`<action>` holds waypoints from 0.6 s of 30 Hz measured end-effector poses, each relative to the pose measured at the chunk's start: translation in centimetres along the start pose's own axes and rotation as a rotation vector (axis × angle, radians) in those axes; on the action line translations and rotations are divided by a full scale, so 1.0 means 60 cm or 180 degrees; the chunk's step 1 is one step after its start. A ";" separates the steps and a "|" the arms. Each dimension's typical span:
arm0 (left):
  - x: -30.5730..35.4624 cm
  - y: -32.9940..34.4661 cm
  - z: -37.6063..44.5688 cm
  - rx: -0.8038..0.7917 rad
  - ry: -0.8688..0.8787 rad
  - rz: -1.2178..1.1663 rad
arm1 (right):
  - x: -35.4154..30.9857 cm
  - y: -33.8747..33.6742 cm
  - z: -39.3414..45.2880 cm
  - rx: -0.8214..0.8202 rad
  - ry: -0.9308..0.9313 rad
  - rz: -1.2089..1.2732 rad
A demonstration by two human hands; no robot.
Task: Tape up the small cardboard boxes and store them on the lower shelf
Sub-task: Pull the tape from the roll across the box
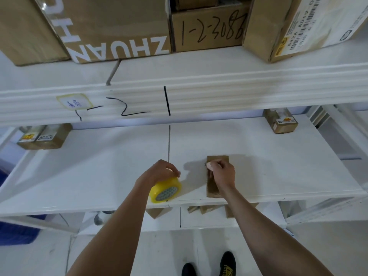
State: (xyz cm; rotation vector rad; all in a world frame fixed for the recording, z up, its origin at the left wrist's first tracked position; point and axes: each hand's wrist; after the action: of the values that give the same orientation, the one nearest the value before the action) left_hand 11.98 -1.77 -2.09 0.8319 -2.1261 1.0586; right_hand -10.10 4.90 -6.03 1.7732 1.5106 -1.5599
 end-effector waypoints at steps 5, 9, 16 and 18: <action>-0.015 0.009 -0.037 0.0010 -0.0155 -0.1502 | -0.024 -0.017 0.017 -0.0209 0.0483 0.0697; -0.014 0.040 -0.054 0.0207 -0.0158 -0.2115 | -0.034 -0.060 0.030 0.0061 0.0287 0.0933; -0.001 0.078 -0.055 0.0590 -0.0171 -0.2543 | 0.035 -0.137 0.033 0.0527 0.0202 -0.1120; 0.004 0.084 -0.055 0.0628 -0.0204 -0.2664 | 0.054 -0.143 0.028 0.0427 0.0197 -0.1556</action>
State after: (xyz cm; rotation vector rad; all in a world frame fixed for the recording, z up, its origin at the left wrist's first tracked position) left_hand 8.85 3.36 -2.58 1.6639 -1.4613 0.7792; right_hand -18.76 8.35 -6.23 1.6078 2.0255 -1.8787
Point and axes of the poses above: each hand's wrist, its own z-axis towards the middle knuckle, its own y-axis out of the palm, x = y × z, and after that the axes turned 13 degrees about -z, right-handed
